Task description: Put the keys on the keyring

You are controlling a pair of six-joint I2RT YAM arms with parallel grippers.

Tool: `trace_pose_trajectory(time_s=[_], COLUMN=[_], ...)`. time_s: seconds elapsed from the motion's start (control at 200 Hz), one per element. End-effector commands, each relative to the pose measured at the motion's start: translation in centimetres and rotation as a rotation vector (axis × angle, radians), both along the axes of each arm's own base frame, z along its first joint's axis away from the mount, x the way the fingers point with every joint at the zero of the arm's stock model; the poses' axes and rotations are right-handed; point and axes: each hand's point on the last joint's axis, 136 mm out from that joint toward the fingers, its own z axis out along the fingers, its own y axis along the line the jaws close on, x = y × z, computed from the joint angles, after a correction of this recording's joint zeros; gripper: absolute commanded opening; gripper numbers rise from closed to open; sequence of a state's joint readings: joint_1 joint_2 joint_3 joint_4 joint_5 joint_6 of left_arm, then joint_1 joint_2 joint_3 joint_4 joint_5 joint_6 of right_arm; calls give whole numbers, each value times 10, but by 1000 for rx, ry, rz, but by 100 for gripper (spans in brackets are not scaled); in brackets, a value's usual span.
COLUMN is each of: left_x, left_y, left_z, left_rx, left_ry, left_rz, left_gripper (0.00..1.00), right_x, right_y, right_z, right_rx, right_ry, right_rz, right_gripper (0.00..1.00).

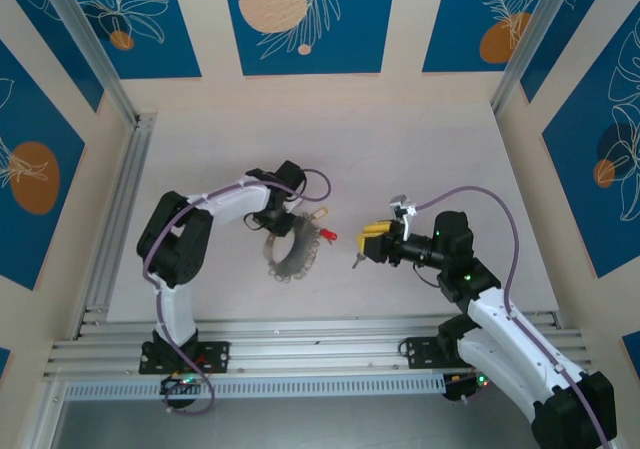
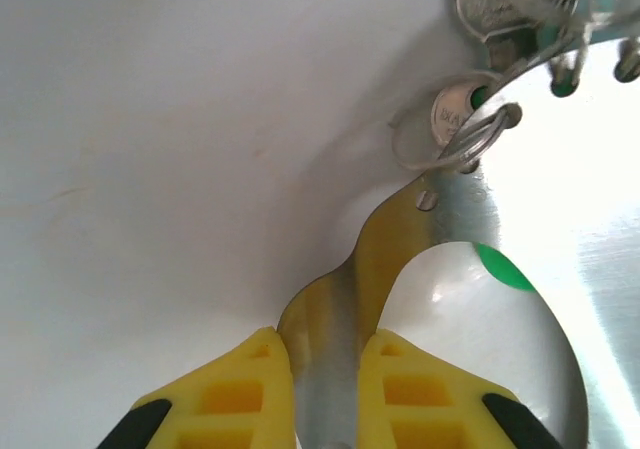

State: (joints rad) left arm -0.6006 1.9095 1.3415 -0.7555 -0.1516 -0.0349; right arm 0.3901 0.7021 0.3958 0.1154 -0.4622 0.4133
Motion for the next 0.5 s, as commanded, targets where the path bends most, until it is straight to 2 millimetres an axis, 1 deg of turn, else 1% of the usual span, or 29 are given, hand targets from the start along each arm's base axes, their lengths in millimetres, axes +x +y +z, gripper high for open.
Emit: trace_pose_trajectory(time_s=[0.0,0.07,0.185,0.24,0.315,0.39,0.465,0.495], left_x=[0,-5,-16,-21,-30,-43,-57,-61], left_y=[8,5,-2,-5,-5,-10,-13,-13], left_z=[48,68,100,114,126,137,146,149], left_rx=[-16,-48,-119,-153,-165,-197,-223,-225], left_ry=[-99,-118,-157,-177,-178,-167,-140,-125], left_rz=[3,-14,-59,-87,-126,-189,-246,-264], left_gripper=[0,0,0,0,0,0,0,0], right_x=[-9,-13,-17,-18,-20,-25,-32,-34], right_y=[1,2,5,6,7,11,14,16], right_z=[-11,-14,-14,-14,-10,-7,-3,-2], right_rx=[15,23,45,50,61,71,79,85], right_ry=[63,86,102,103,97,88,76,72], right_rz=[26,45,66,74,91,123,167,183], right_gripper=[47,50,66,69,71,70,68,64])
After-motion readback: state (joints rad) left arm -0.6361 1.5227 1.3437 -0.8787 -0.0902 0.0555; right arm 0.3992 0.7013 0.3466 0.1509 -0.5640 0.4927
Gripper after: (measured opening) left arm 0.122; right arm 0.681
